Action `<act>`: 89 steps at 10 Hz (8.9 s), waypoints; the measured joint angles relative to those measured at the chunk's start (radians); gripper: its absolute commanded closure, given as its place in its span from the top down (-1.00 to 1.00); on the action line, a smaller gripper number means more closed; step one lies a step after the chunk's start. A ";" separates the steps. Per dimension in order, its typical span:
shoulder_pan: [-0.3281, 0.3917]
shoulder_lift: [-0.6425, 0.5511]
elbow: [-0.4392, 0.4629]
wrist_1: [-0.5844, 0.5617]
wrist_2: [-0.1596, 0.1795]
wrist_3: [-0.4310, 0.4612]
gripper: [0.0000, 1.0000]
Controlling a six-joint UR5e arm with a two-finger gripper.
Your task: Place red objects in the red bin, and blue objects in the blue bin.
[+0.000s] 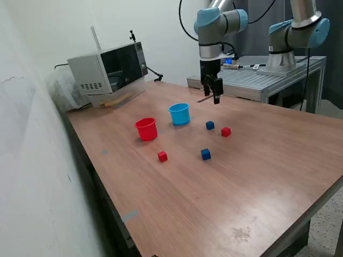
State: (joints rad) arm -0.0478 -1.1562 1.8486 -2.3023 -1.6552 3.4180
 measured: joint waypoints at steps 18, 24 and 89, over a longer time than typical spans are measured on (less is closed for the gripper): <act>0.003 0.208 -0.022 -0.125 0.022 -0.059 -1.00; -0.003 0.226 -0.056 -0.128 0.039 -0.082 -1.00; 0.173 0.346 -0.570 0.091 0.027 0.102 -1.00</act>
State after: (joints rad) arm 0.1257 -0.8102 1.2783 -2.2115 -1.6278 3.5196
